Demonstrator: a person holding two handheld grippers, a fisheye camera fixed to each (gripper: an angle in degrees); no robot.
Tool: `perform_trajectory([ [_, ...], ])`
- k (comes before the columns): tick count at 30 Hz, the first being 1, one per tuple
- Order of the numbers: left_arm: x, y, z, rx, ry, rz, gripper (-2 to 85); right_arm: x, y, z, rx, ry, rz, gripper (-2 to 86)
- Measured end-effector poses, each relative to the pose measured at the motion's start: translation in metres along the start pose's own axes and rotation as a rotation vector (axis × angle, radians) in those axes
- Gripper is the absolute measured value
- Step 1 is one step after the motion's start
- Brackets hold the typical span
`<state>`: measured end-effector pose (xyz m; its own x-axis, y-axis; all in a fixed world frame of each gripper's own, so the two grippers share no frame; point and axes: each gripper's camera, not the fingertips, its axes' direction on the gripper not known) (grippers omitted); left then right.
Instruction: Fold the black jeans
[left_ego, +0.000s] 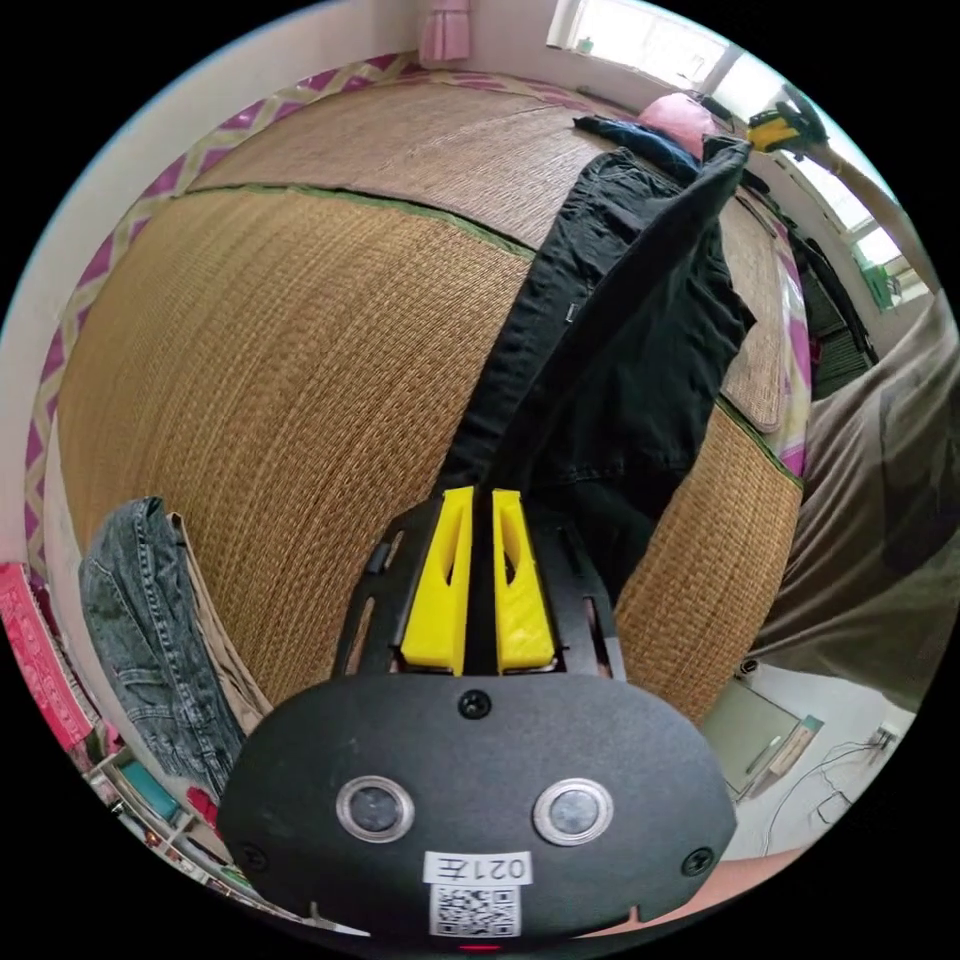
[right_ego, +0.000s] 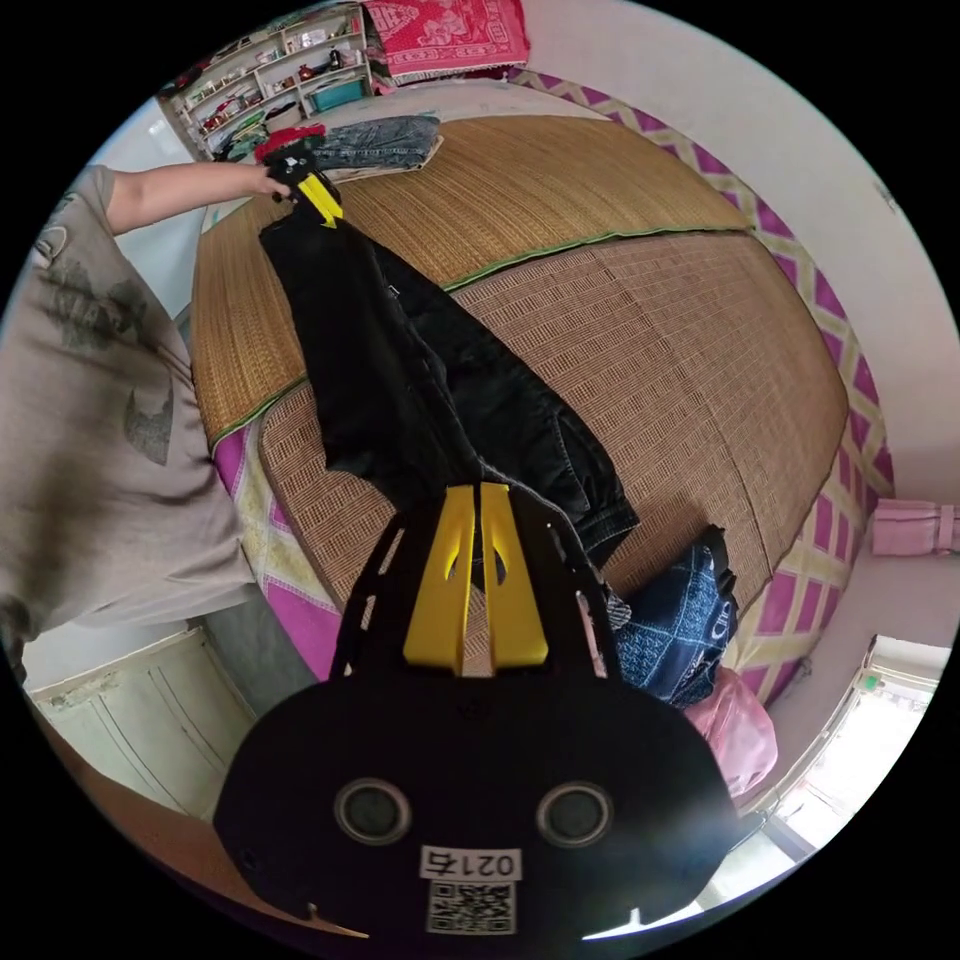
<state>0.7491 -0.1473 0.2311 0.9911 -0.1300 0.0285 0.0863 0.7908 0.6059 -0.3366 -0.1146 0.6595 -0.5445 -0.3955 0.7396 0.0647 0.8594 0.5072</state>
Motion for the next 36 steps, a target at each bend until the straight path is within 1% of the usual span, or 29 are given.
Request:
perform_trajectory([
  [2,0.017,0.025,-0.024,0.051,-0.007,-0.02,1.1,0.002,0.011,0.003,0.007,0.002,0.027,-1.0],
  [6,0.088,0.09,-0.08,0.155,0.016,-0.088,-0.1,0.001,0.038,0.006,0.034,-0.027,0.081,-1.0],
  [9,0.147,0.133,-0.087,0.177,0.053,-0.193,-0.1,-0.013,0.073,0.013,0.019,-0.102,0.108,-1.0],
  [12,0.194,0.173,-0.058,0.179,0.083,-0.321,0.2,-0.037,0.111,0.034,-0.033,-0.203,0.142,-0.9],
  [14,0.209,0.198,-0.027,0.193,0.141,-0.434,0.8,-0.056,0.138,0.071,-0.098,-0.272,0.2,-0.8],
  [16,0.219,0.228,0.026,0.175,0.254,-0.582,1.8,-0.07,0.155,0.105,-0.163,-0.296,0.228,-0.6],
  [17,0.22,0.235,0.04,0.162,0.287,-0.61,2.1,-0.076,0.165,0.129,-0.198,-0.304,0.251,-0.5],
  [19,0.226,0.261,0.089,0.121,0.431,-0.713,3.0,-0.079,0.176,0.163,-0.238,-0.305,0.299,-0.3],
  [20,0.225,0.269,0.093,0.171,0.462,-0.751,3.2,-0.077,0.18,0.181,-0.264,-0.309,0.323,0.0],
  [22,0.215,0.3,0.104,0.28,0.629,-0.892,3.2,-0.07,0.181,0.193,-0.28,-0.342,0.342,0.4],
  [23,0.214,0.306,0.102,0.306,0.641,-0.897,3.2,-0.063,0.18,0.193,-0.284,-0.386,0.35,0.9],
  [26,0.213,0.333,0.082,0.363,0.626,-0.905,1.5,-0.04,0.184,0.171,-0.218,-0.514,0.313,3.3],
  [27,0.211,0.348,0.072,0.384,0.592,-0.939,0.5,-0.034,0.187,0.165,-0.198,-0.542,0.315,3.9],
  [28,0.208,0.364,0.062,0.411,0.55,-0.982,0.3,-0.019,0.193,0.153,-0.152,-0.594,0.33,5.0],
  [29,0.206,0.371,0.057,0.423,0.528,-1.003,0.2,-0.001,0.2,0.139,-0.064,-0.647,0.361,6.0],
  [30,0.202,0.381,0.048,0.434,0.473,-1.037,0.4,0.008,0.205,0.133,-0.006,-0.667,0.383,6.2],
  [32,0.197,0.384,0.038,0.427,0.39,-1.06,1.6,0.044,0.219,0.115,0.173,-0.618,0.506,7.4],
  [33,0.191,0.382,0.034,0.418,0.338,-1.077,2.7,0.05,0.219,0.114,0.196,-0.598,0.527,7.8],
  [36,0.176,0.365,0.034,0.407,0.228,-1.127,5.3,0.074,0.204,0.12,0.207,-0.445,0.6,7.9],
])
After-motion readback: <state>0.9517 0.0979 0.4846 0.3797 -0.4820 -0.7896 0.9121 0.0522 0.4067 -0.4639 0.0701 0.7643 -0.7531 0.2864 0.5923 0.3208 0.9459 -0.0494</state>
